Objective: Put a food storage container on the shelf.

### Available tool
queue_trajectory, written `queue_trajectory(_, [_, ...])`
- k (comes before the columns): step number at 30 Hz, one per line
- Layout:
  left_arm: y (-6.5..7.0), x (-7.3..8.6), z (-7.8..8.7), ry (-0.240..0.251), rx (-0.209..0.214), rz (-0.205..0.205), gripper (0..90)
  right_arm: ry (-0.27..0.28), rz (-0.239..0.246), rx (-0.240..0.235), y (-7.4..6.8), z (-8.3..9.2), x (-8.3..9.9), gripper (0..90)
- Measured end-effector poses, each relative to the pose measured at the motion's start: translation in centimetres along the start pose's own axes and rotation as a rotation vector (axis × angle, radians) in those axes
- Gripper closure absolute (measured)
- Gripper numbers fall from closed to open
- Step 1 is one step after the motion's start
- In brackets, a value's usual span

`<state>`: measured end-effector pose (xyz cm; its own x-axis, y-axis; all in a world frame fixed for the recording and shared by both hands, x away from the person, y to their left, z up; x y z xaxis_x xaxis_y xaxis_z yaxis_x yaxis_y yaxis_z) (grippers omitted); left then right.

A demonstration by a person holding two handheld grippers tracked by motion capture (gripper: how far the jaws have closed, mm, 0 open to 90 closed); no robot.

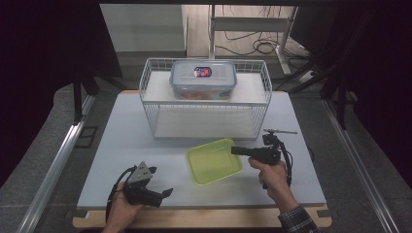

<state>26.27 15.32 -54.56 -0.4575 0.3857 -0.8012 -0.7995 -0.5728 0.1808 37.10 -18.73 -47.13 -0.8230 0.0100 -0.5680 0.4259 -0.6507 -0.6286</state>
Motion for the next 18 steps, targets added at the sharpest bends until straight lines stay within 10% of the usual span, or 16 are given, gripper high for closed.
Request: queue_trajectory(18, [0.0, 0.1, -0.1, -0.008, 0.006, -0.006, 3.3, 0.071, 0.015, -0.034, -2.8, 2.1, -3.7, 80.2])
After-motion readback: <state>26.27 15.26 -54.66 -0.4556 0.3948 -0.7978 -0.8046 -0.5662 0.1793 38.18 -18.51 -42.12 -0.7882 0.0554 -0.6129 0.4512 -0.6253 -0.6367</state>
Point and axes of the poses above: each handheld gripper's, and its own axes: z roughly backward along the jaws, x roughly out of its underside, y roughly to its right, the point moved 4 cm from there along -z, roughly forward along the jaws, and after that the axes turned 10 degrees about x, right-handed, at the moved point
